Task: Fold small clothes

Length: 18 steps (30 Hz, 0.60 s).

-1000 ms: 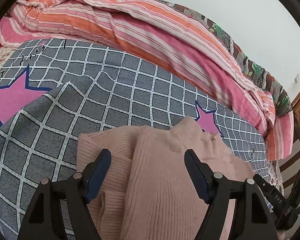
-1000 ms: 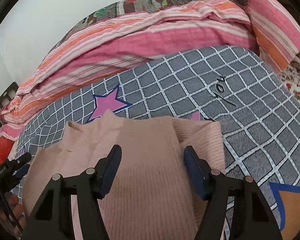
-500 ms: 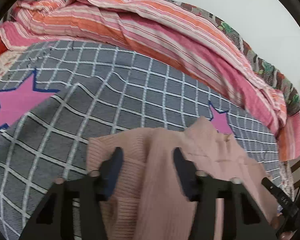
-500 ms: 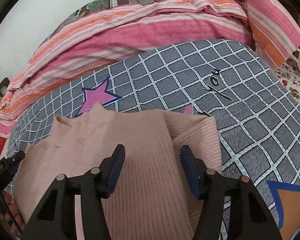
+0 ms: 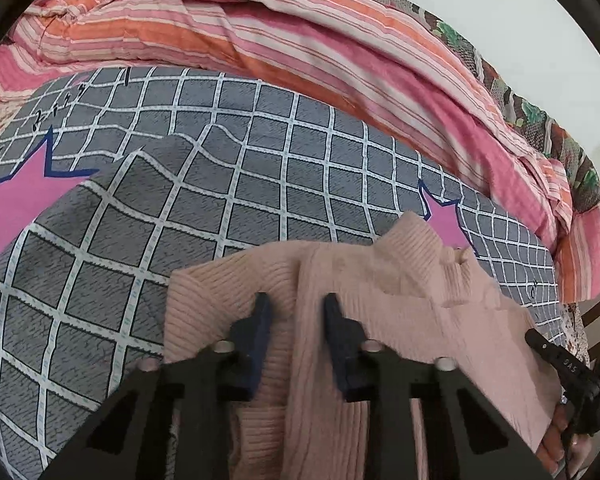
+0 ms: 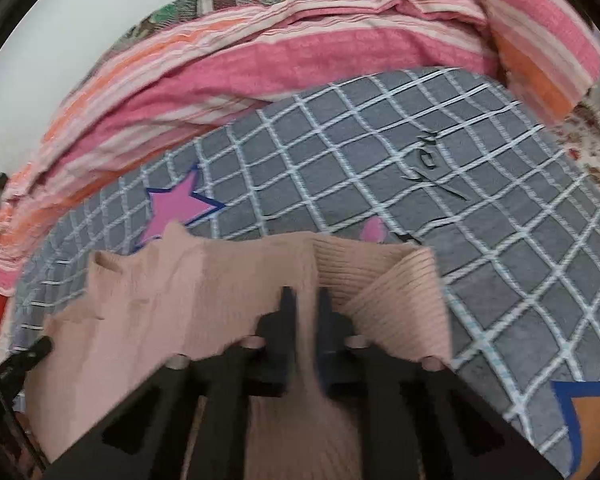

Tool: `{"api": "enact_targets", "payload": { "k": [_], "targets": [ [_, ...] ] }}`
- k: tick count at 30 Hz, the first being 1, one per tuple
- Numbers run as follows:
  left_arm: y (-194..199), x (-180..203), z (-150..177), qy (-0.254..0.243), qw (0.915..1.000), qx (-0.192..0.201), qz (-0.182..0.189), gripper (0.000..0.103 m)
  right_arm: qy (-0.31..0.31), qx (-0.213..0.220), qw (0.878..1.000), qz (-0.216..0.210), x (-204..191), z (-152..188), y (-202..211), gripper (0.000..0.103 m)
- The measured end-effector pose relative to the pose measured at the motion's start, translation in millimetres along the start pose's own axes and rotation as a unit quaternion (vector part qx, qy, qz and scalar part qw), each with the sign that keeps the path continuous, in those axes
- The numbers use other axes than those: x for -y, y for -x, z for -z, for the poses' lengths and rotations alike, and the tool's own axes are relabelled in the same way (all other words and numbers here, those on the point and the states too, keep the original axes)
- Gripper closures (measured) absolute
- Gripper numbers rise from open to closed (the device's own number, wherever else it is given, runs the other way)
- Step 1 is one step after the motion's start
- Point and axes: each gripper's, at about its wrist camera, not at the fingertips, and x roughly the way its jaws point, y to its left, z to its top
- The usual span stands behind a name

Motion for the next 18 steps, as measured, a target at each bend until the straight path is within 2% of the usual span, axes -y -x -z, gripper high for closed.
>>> {"api": "enact_targets", "payload": {
  "k": [1,2,6,11,18],
  "targets": [
    [1,1,0,-0.001,1.0000,0.003,0.001,0.092,-0.002,0.006,1.000,-0.008,1,-1,2,0.096],
    [4,1,-1,-0.002,0.9999,0.014,0.002,0.096,-0.004,0.013,1.000,-0.019,2,-1,5,0.097],
    [9,-3,-3,0.011,0.9994,0.033,-0.002,0.096,-0.005,0.029,0.999,-0.033,3,-3,10,0.097],
    [7,-1,-4,0.009,0.9992,0.035,-0.017,0.096,-0.009,0.018,1.000,-0.015,4,-2,2,0.097],
    [3,-2,-2,0.012,0.9997,0.021,-0.011,0.093,0.012,0.003,1.000,0.012,-3,1,-4,0.093]
  ]
}}
